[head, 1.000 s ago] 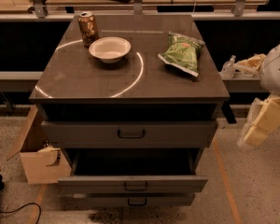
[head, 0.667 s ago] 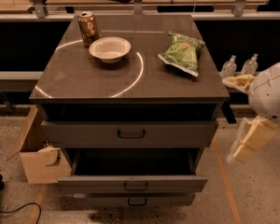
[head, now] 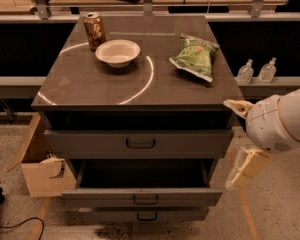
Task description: Open top drawer
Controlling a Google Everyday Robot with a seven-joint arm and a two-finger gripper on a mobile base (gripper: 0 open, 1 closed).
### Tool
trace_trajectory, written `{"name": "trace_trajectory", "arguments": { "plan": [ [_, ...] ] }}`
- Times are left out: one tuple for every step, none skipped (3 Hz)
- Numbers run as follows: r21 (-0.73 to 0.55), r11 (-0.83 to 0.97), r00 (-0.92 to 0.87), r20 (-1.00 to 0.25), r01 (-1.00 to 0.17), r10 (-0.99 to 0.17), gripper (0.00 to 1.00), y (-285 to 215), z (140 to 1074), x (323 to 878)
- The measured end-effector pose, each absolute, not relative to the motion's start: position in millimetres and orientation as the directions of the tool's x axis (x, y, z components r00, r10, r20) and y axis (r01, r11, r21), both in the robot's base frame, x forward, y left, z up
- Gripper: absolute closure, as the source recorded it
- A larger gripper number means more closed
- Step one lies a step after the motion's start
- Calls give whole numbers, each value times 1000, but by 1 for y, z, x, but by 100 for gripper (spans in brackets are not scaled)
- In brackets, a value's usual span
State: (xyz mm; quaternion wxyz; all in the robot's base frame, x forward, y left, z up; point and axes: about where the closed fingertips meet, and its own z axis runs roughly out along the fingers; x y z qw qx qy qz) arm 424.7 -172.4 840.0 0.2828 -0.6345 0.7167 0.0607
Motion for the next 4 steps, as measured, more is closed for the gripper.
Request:
{"name": "trace_trajectory", "arguments": {
  "plan": [
    [-268, 215, -43, -531, -939, -846, 0, -167, 817, 433],
    [-256, 207, -25, -570, -944, -821, 0, -157, 792, 445],
    [-242, 184, -5, -593, -953, -805, 0, -146, 764, 461],
    [-250, 166, 22, -609, -954, -793, 0, -138, 748, 481]
  ]
}}
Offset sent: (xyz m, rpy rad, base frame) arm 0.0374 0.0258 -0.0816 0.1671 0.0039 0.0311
